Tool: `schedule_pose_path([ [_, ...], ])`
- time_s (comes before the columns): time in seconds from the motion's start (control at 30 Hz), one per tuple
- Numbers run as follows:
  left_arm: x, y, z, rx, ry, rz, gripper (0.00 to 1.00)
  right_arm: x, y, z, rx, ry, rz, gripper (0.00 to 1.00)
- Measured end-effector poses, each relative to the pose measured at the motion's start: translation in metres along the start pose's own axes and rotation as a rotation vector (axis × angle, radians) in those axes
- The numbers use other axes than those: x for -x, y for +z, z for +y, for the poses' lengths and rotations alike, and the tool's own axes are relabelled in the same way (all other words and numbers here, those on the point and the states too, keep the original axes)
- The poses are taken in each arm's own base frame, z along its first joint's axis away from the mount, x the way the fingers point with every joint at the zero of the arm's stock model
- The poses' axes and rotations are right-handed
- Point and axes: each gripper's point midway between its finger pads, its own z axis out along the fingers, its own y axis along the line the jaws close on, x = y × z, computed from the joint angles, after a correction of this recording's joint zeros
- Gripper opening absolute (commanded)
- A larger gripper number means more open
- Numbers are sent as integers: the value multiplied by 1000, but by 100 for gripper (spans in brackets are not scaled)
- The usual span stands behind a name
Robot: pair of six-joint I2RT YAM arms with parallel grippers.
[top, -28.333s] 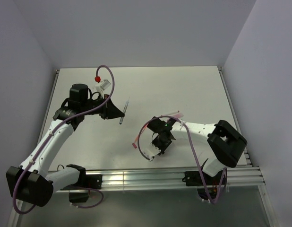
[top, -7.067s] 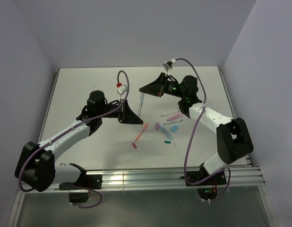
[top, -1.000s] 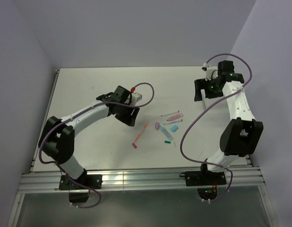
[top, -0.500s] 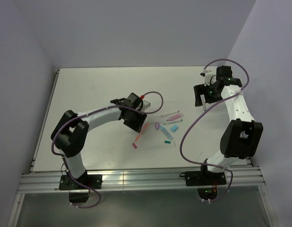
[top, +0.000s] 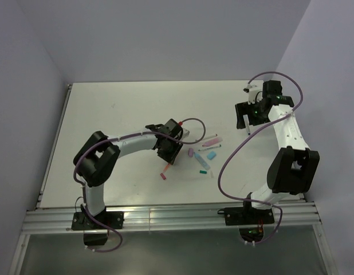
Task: Insert the pens into the pen caps
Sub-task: Pick up the pen from the center of the board.
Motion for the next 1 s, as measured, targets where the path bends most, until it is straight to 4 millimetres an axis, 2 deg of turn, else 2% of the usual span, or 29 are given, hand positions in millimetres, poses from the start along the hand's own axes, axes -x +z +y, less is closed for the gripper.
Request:
schedule_pose_path([
  [0.17, 3, 8, 1, 18, -16, 8, 22, 2, 0, 3, 14, 7, -9, 96],
  [0.2, 4, 9, 1, 19, -20, 7, 14, 2, 0, 3, 17, 10, -10, 96],
  [0.3, 8, 10, 1, 21, -30, 12, 0, 2, 0, 5, 21, 19, -13, 96],
  [0.47, 13, 9, -2, 2, -48, 19, 0, 5, -2, 11, 48, 41, -28, 96],
  [0.6, 28, -2, -7, -133, -119, -19, 0, 15, -6, 25, 123, 68, -68, 95],
  [0.63, 39, -12, -8, -185, -143, -63, 0, 18, -8, 30, 149, 74, -82, 94],
  [0.7, 67, -47, -6, -275, -178, -187, 0, 29, -15, 42, 215, 93, -118, 94],
  [0.8, 109, -121, -10, -388, -157, -417, 0, 52, -29, 68, 358, 120, -195, 94],
  [0.83, 121, -151, -20, -442, -128, -493, 0, 60, -35, 77, 406, 129, -226, 94],
  [0.9, 134, -197, -44, -553, -52, -600, 0, 74, -46, 97, 494, 134, -277, 96],
  [0.97, 136, -227, -65, -652, 8, -657, 0, 88, -59, 120, 572, 121, -325, 96],
  [1.0, 135, -236, -73, -693, 26, -668, 0, 95, -66, 134, 610, 104, -346, 96],
])
